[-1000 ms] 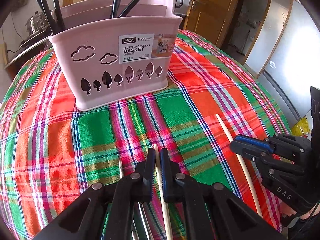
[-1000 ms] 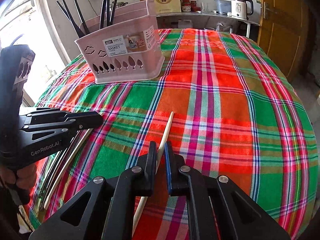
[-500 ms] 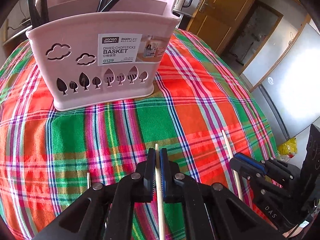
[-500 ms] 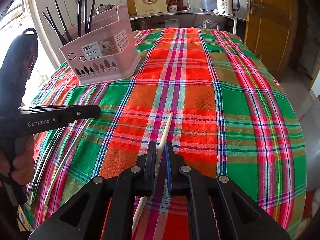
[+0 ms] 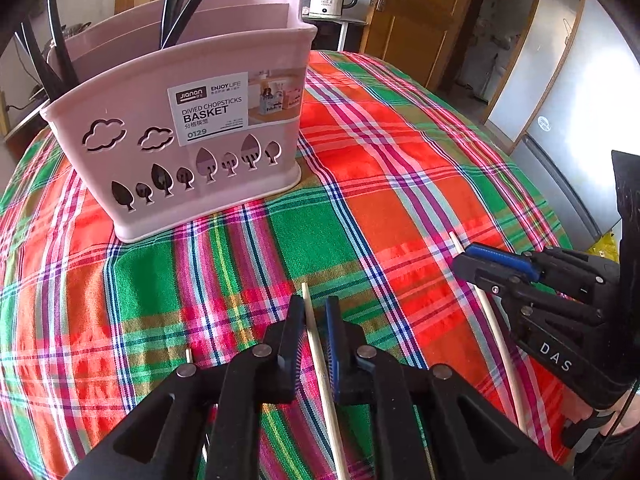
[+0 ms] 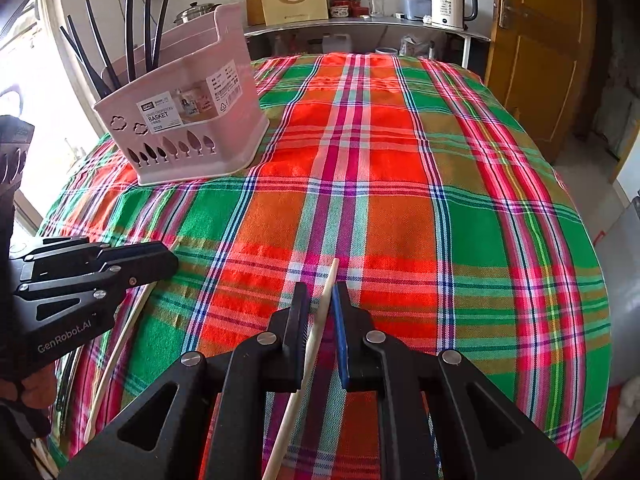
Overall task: Organize utensils
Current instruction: 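Close the left tool on a wooden chopstick while the right tool grasps another, then lift the left tool's wooden chopstick over the pink basket while the right tool carries its own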
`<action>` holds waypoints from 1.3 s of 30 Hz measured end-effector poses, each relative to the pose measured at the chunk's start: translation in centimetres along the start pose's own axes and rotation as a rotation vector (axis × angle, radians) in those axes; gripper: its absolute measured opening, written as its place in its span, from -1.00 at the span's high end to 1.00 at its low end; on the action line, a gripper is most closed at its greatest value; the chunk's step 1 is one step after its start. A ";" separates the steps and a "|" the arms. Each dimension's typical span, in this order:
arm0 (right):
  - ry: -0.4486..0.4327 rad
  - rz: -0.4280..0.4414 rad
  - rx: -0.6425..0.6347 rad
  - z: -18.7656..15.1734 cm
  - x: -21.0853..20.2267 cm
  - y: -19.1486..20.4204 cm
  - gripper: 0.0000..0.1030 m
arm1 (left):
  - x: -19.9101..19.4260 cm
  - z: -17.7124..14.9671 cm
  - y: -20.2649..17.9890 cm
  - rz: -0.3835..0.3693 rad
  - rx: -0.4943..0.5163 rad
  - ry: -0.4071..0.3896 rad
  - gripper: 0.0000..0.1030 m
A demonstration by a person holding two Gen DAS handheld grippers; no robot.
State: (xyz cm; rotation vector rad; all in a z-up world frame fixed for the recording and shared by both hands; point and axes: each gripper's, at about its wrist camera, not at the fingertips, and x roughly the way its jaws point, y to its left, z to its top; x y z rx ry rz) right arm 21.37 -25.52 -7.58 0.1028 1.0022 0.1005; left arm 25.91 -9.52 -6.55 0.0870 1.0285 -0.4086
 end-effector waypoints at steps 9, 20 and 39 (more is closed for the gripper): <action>-0.005 0.047 0.002 0.4 -0.1 0.2 0.88 | 0.6 0.7 -1.0 0.018 0.018 0.008 0.92; -0.182 0.080 -0.015 3.0 -6.7 1.3 0.89 | -7.2 3.5 -0.2 -0.042 0.003 -0.152 0.92; -0.377 0.090 -0.046 5.0 -14.0 3.0 0.89 | -16.7 4.6 1.8 -0.078 -0.008 -0.327 0.92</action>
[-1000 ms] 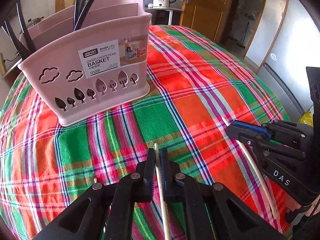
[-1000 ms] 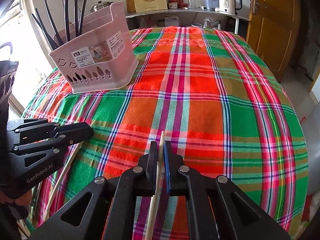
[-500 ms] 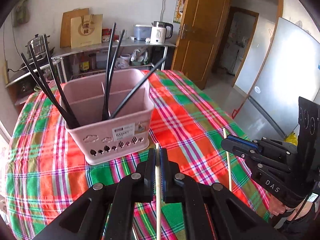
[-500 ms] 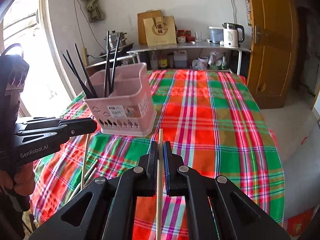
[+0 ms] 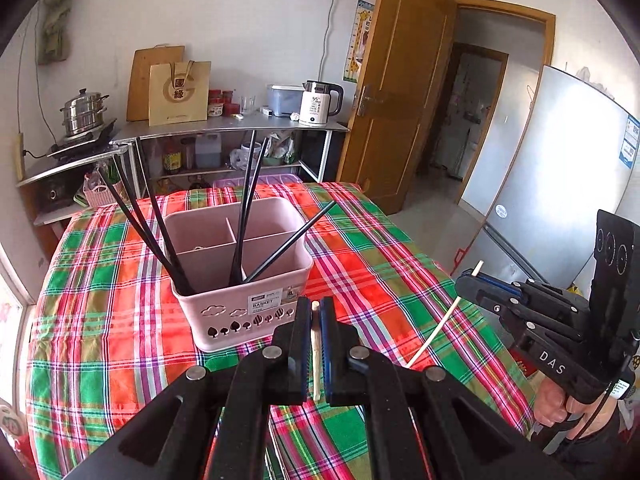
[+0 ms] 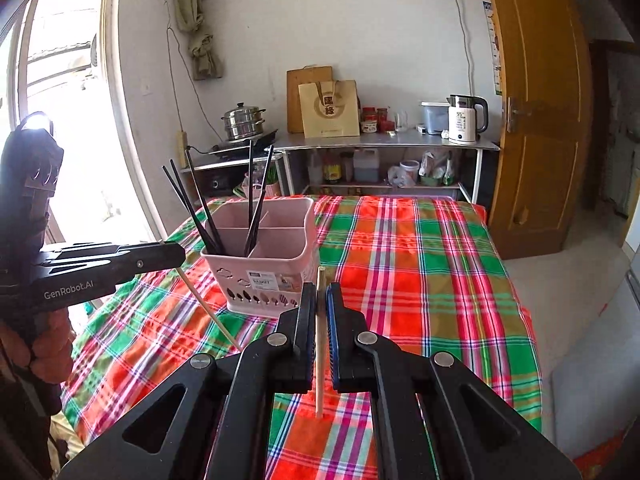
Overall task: Organize utensils
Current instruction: 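Lift the left tool's wooden chopstick over the pink basket while the right tool carries its own, then lower the left tool's wooden chopstick into the basket and open it while the right tool releases its own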
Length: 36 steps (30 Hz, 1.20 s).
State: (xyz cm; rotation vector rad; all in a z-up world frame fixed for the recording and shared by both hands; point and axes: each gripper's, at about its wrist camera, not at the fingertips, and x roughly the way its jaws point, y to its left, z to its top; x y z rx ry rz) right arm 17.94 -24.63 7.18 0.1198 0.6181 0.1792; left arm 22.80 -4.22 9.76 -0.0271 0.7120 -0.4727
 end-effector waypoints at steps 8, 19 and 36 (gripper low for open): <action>-0.014 0.008 -0.008 0.2 -0.4 0.4 0.90 | -1.3 -0.1 0.3 -0.014 0.006 -0.012 0.92; -0.058 0.078 -0.016 2.4 -0.8 2.3 0.90 | -5.0 1.6 2.7 -0.001 -0.021 -0.062 0.92; -0.225 0.156 -0.023 11.1 1.0 6.6 0.90 | -9.7 10.0 6.5 0.069 -0.041 -0.214 0.92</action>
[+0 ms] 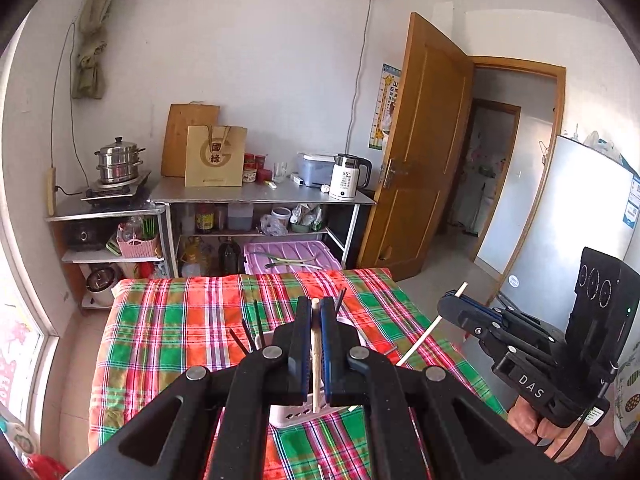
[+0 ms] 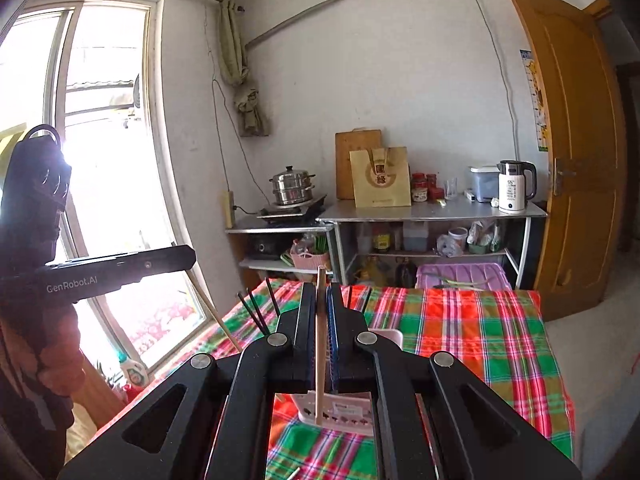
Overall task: Organize utensils
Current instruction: 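Lower the left tool's wooden chopstick into the basket and open it while the right tool releases its own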
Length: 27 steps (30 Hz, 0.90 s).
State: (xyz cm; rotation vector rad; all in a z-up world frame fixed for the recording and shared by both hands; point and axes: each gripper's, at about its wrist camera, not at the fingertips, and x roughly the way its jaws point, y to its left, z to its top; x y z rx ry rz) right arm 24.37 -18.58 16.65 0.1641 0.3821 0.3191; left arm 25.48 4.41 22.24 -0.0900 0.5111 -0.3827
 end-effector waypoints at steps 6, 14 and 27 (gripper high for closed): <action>-0.011 -0.009 0.000 0.4 2.6 0.5 0.90 | 2.4 1.3 1.8 0.013 -0.014 0.003 0.92; 0.040 -0.040 0.010 -1.5 6.0 -0.3 0.90 | 6.8 -1.0 3.6 0.020 -0.026 0.074 0.92; 0.144 -0.066 0.023 -5.1 8.9 -1.1 0.90 | 11.0 -5.2 4.8 0.001 -0.059 0.166 0.92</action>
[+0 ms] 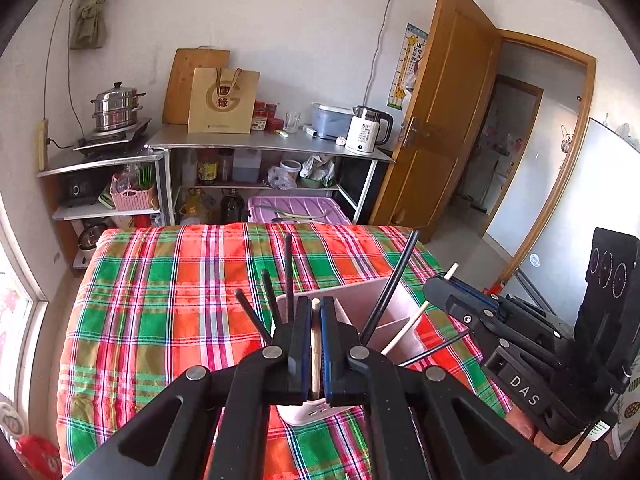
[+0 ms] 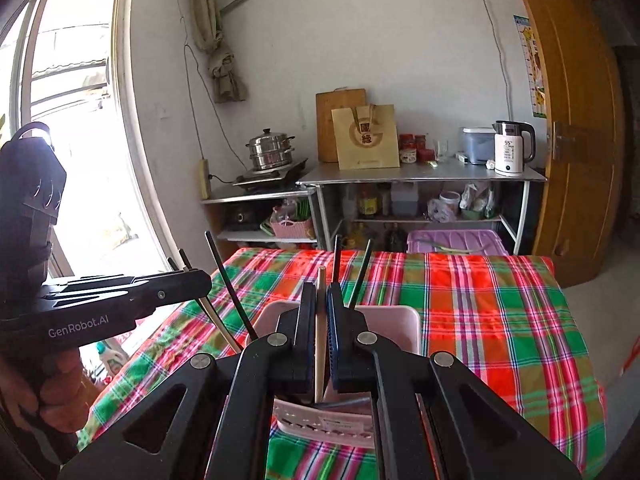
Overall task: Organize utensils
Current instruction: 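Lower the left tool's wooden chopstick into the basket and open it while the right tool releases its own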
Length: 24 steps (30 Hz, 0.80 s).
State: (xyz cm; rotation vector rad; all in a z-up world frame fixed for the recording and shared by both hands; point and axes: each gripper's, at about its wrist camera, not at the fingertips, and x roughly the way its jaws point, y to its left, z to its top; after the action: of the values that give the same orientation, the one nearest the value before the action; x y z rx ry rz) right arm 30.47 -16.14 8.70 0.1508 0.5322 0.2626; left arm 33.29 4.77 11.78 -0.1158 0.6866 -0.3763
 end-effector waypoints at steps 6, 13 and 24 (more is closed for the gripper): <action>0.029 0.013 -0.007 -0.7 0.4 -0.1 0.89 | 1.8 -1.5 0.5 0.008 -0.013 0.044 0.92; 0.030 0.016 -0.011 -0.5 -0.7 0.0 0.71 | 0.5 -1.5 -0.1 0.019 0.002 0.013 0.89; -0.033 0.009 -0.016 -0.8 -6.0 -0.1 0.61 | -5.2 -3.1 -0.9 0.015 0.014 -0.087 0.72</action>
State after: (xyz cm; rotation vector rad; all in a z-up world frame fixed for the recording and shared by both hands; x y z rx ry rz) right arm 25.15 -17.89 10.89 0.1419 0.4969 0.2726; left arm 27.40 5.94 12.68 -0.1135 0.5984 -0.3595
